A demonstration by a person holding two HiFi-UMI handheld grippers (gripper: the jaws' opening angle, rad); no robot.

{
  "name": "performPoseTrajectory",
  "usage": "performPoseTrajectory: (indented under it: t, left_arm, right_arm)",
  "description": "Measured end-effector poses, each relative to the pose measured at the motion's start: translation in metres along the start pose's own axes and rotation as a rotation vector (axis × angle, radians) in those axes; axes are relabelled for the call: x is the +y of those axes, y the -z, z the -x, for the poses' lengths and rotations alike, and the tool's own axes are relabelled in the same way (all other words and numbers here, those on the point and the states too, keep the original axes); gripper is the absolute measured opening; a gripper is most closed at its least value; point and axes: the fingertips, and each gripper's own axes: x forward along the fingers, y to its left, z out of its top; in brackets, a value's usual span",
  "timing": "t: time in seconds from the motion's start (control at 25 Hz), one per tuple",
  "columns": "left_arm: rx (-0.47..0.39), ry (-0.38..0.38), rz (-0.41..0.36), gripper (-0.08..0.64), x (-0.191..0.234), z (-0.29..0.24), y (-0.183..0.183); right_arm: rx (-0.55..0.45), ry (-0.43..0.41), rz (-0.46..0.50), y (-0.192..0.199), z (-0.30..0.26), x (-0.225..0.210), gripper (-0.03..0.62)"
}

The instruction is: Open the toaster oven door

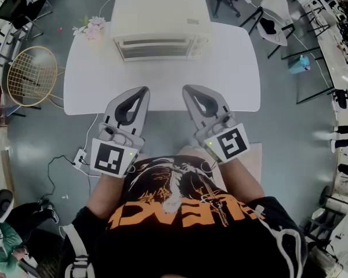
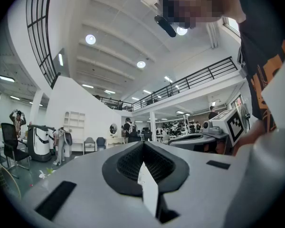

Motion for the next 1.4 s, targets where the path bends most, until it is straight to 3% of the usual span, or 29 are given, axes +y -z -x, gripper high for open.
performPoseTrajectory:
  t: [0.68,1.04,1.28,1.4]
  left_arm:
    - [0.023,-0.009,-0.007,0.021,0.007,0.004,0.009]
    - [0.028,0.005,-0.005,0.020,0.008,0.007,0.012]
    - [0.068,0.005,-0.014,0.021,0.022,0.003,0.031]
    - [0.078,-0.007,0.024,0.021,0.039,-0.016,0.056]
  right_arm:
    - [0.039,-0.027,-0.010,0.021,-0.003,-0.003,0.012]
    - [0.155,0.132,-0.116,0.080,-0.035,-0.107,0.034]
    - [0.217,0.157,-0.117,0.108,-0.065,-0.139,0.035]
    - [0.248,0.151,-0.108,0.122,-0.072,-0.142,0.035]
